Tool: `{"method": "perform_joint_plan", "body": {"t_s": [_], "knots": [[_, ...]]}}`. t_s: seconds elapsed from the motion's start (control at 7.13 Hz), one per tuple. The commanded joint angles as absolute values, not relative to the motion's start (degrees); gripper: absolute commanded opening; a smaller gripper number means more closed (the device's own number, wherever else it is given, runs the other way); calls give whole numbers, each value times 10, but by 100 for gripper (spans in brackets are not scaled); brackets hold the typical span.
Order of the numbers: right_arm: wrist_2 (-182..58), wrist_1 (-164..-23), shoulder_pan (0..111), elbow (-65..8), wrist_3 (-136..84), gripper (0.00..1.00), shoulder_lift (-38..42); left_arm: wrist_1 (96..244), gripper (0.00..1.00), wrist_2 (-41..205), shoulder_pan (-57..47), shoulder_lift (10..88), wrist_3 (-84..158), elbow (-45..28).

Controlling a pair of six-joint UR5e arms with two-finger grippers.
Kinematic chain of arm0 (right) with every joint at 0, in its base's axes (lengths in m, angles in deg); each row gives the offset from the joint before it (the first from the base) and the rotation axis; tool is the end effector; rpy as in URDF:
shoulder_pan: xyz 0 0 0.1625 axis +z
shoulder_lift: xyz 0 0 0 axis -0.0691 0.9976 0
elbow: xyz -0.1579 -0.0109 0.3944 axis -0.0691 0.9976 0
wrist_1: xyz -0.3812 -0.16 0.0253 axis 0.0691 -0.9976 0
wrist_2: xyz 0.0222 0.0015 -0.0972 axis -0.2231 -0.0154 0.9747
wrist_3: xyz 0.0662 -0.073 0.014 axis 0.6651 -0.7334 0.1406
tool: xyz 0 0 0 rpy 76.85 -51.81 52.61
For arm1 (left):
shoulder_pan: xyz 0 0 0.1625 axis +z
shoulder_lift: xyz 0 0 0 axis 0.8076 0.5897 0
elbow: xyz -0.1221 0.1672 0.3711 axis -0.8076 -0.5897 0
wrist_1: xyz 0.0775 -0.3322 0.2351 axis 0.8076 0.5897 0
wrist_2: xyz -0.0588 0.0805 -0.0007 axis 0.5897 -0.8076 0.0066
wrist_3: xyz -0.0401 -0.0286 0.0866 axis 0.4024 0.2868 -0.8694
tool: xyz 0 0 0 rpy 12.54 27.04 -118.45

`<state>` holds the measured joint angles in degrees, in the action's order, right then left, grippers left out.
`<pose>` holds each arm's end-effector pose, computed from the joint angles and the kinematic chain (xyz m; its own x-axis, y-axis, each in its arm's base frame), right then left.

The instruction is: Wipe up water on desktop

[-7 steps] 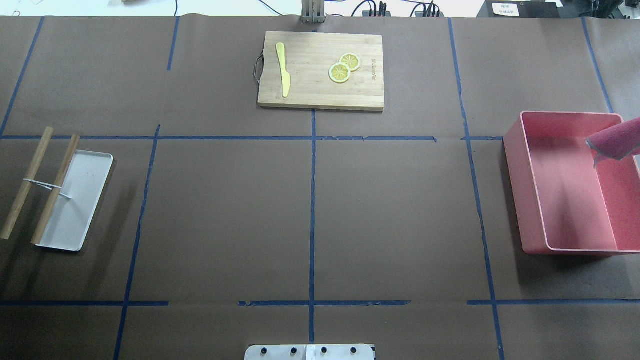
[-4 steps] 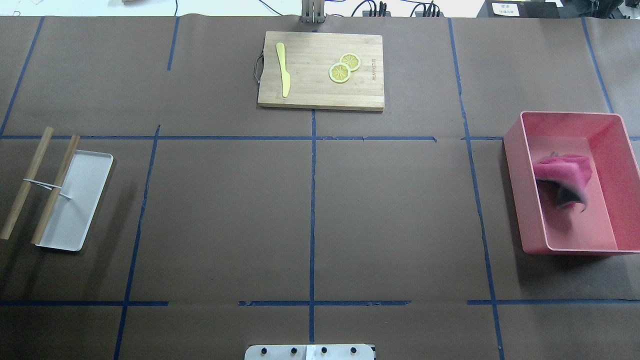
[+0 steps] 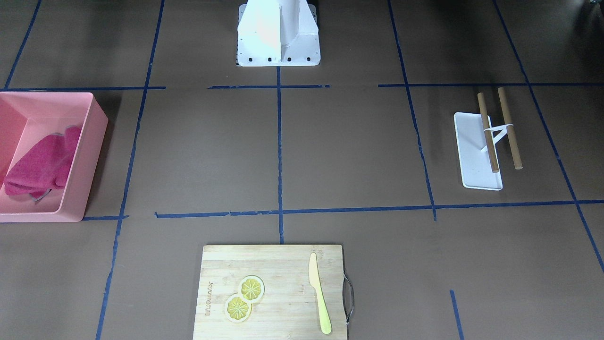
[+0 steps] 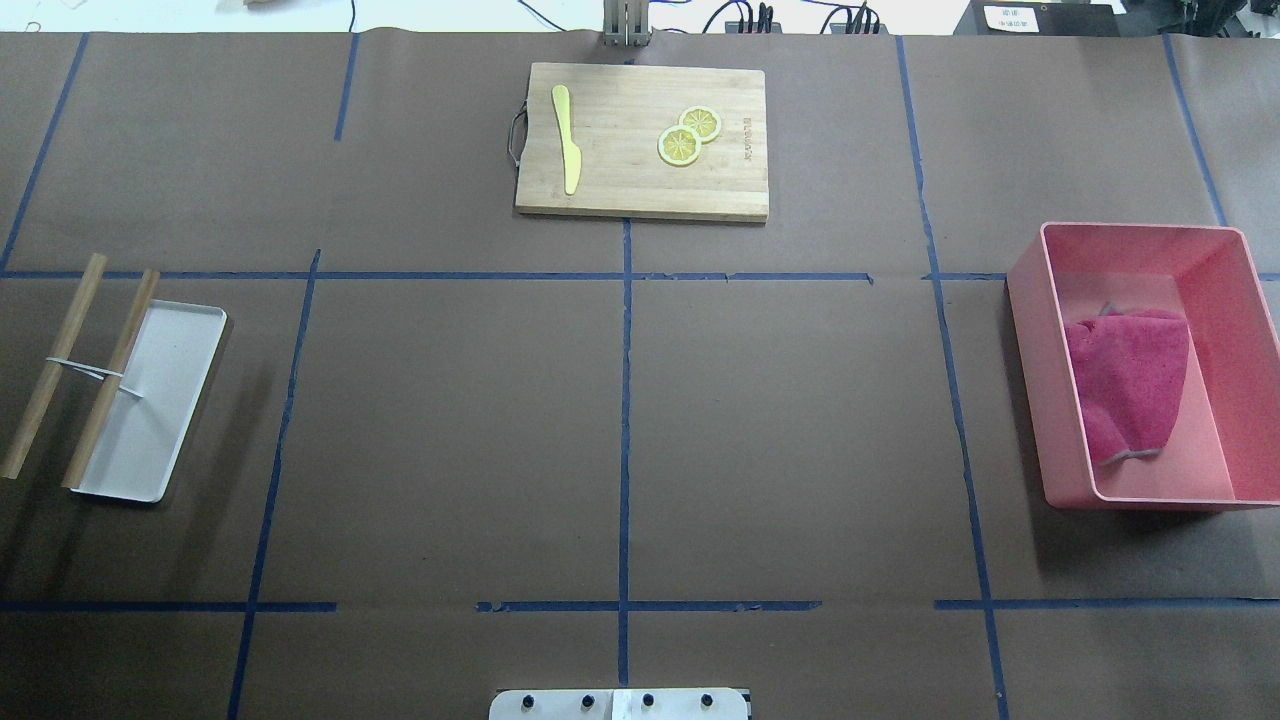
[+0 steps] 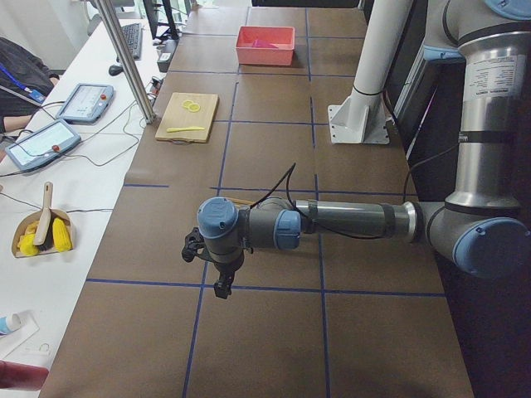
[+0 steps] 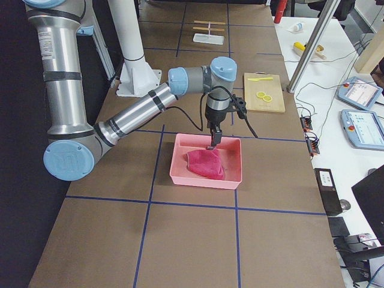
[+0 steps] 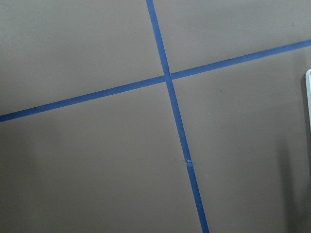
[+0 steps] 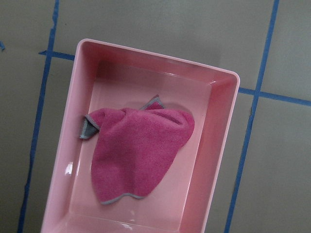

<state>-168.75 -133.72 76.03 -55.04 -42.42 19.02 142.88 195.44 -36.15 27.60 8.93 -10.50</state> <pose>-0.0112 -0.4639 0.4444 0.7466 -0.1906 0.6373 0.1728 0.9808 0.0909 -0.0629 -0.4810 0.6479 0.6875 0.2381 -0.6861 -0.1630 0.9712 0.1736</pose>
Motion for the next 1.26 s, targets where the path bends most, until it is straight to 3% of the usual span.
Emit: {"method": "perform_joint_plan", "body": {"t_s": [0.0, 0.28, 1.12], "knots": [[-1688, -1213, 796, -501, -459, 99, 281, 1428, 100, 1955, -361, 278, 89, -104], [-1686, -1113, 856, -425, -462, 100, 345, 1435, 100, 1956, -361, 271, 82, -93], [-1709, -1111, 865, -424, -456, 100, 365, 1435, 100, 1954, -362, 274, 86, -99]]}}
